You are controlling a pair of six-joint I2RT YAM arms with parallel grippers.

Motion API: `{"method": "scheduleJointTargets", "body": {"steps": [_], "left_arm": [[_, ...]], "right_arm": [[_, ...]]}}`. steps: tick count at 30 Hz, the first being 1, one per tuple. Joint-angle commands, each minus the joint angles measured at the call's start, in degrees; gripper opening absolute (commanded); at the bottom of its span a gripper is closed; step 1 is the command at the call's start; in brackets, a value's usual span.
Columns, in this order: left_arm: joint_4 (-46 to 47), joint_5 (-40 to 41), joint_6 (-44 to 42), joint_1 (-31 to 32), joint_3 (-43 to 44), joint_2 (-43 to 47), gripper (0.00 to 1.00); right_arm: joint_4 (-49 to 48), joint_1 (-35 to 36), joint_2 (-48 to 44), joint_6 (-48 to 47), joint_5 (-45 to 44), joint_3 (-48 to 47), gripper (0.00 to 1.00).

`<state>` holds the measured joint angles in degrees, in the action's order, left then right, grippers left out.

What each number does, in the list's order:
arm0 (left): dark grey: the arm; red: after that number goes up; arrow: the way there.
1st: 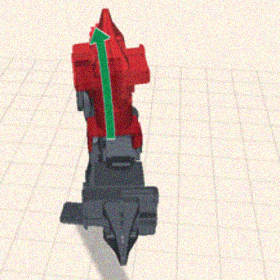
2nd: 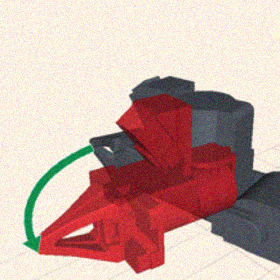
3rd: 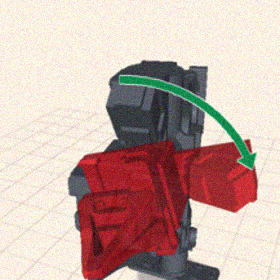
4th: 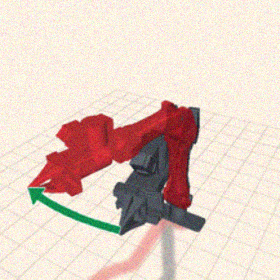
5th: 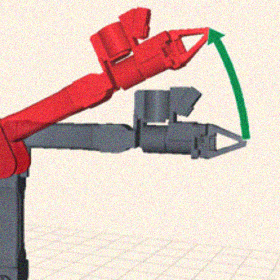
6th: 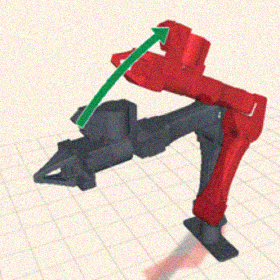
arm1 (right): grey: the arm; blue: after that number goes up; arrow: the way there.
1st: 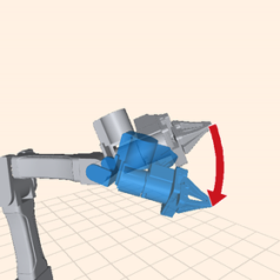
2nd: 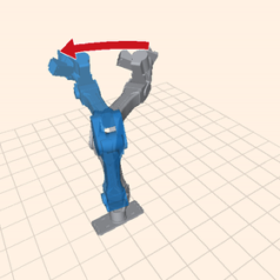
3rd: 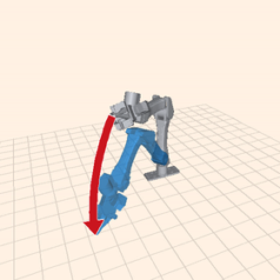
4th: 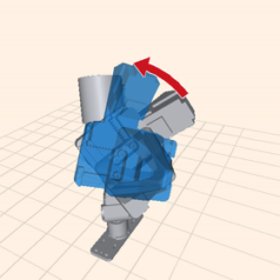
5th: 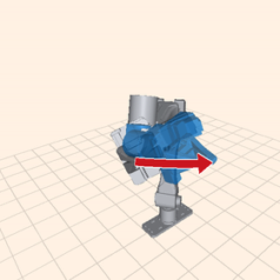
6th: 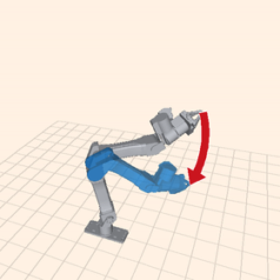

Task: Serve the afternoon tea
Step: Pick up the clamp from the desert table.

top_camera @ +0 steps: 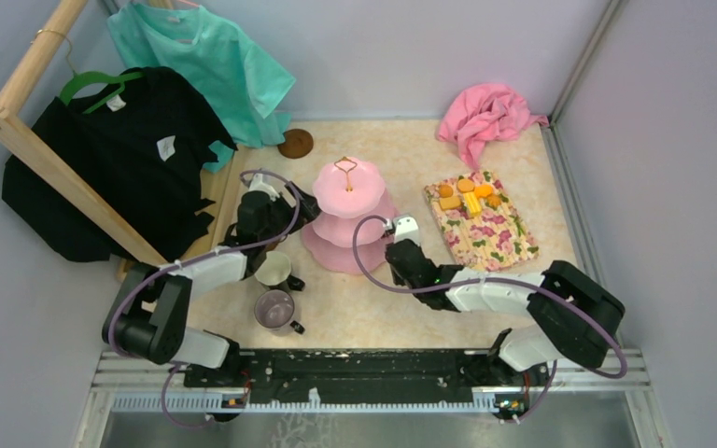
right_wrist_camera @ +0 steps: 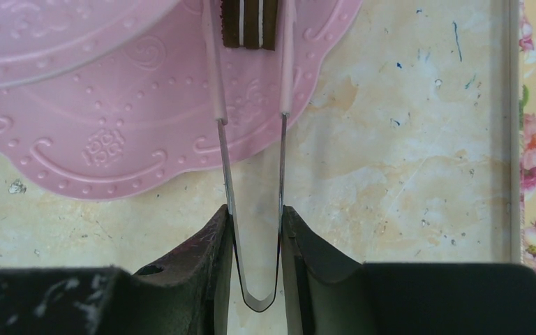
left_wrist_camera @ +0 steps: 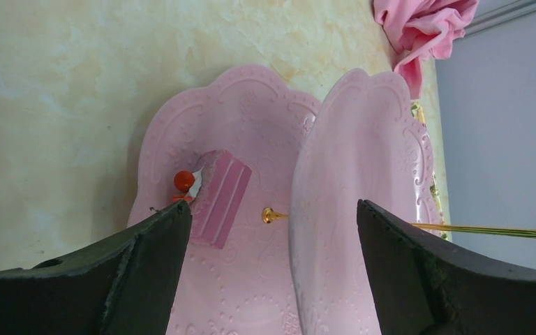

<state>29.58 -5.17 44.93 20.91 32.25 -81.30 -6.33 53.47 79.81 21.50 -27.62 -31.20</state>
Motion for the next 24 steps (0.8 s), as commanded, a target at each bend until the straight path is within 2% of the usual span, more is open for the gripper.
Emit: {"method": "scheduleJointTargets", "body": {"steps": [1,24], "left_arm": [[2.6,-1.2,-0.2,0.4,2.4,-0.9,0.92],[1.8,-0.5,-0.5,1.4,3.3,-0.7,0.92]], "right_arm": [[1.5,0.7,-3.3,-0.1,-1.7,-3.9,0.23],[3.0,0.7,-4.0,0.7,0.5,-4.0,0.33]]}}
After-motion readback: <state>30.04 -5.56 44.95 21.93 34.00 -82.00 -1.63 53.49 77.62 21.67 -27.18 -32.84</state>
